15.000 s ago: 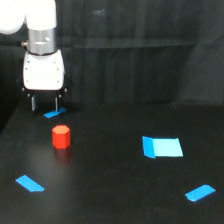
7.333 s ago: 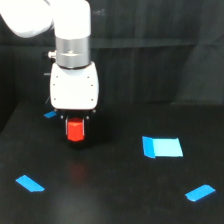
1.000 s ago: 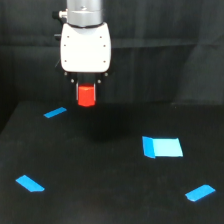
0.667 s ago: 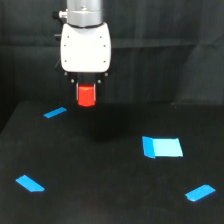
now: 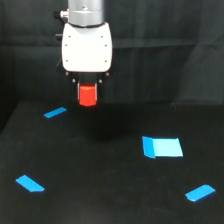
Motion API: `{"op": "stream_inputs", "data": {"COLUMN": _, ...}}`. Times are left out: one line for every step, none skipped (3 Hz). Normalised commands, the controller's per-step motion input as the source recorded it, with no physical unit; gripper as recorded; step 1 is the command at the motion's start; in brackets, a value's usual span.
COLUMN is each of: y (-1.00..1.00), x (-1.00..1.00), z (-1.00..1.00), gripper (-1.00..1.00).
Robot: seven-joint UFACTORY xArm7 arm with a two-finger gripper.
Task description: Pick up the red object from the table
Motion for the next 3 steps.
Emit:
{"op": "stream_inputs", "data": {"y": 0.06, "x": -0.04, "z": 0.01, "gripper": -0.99}}
{"op": "stream_inputs", "data": {"y": 0.0, "x": 0.0, "z": 0.05, "gripper": -1.0}}
{"op": "stream_inputs", "data": {"y": 0.0, "x": 0.05, "z": -0.05, "gripper": -0.96}}
